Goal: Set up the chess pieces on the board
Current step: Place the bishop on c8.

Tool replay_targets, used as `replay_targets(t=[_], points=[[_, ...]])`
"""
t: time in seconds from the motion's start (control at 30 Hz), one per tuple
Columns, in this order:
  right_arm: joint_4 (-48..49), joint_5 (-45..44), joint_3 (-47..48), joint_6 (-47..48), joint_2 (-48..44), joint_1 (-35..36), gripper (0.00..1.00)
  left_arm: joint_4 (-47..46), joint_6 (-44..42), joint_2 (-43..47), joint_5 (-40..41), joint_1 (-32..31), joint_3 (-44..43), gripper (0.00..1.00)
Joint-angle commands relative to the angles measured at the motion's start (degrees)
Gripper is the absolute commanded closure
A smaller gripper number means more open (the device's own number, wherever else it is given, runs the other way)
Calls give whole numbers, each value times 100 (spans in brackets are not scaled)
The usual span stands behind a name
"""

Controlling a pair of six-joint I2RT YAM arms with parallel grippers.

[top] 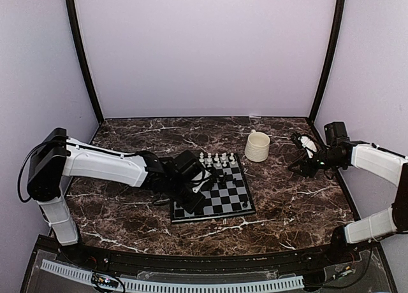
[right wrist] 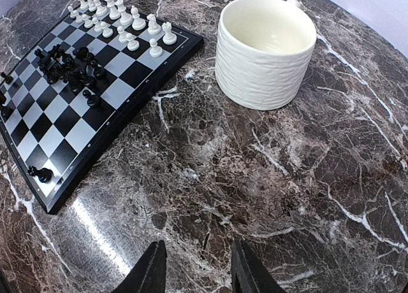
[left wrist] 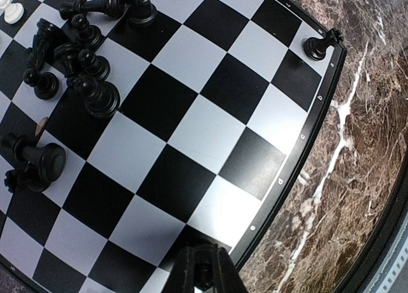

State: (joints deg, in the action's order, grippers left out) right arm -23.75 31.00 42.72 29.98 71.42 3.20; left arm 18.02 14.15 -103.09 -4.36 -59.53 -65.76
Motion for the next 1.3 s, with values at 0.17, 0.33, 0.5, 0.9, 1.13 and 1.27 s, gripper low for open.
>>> replay_targets(t=[0.17, 0.33, 0.5, 0.9, 1.13, 1.27], points=[[116, 11, -53, 67, -31, -39, 64, 173, 24, -18, 243, -15, -126, 94], [116, -2, -62, 64, -35, -36, 64, 216, 26, -27, 218, -15, -130, 92], [116, 4, -62, 65, -31, -39, 64, 286, 37, 43, 208, -15, -103, 92], [116, 11, -59, 67, -26, -38, 64, 324, 110, 197, 218, -15, -9, 88], [117, 16, -62, 70, -23, -38, 64, 365, 114, 213, 199, -24, -7, 80], [116, 11, -62, 74, -23, -37, 64, 374, 131, 238, 224, -24, -14, 76]])
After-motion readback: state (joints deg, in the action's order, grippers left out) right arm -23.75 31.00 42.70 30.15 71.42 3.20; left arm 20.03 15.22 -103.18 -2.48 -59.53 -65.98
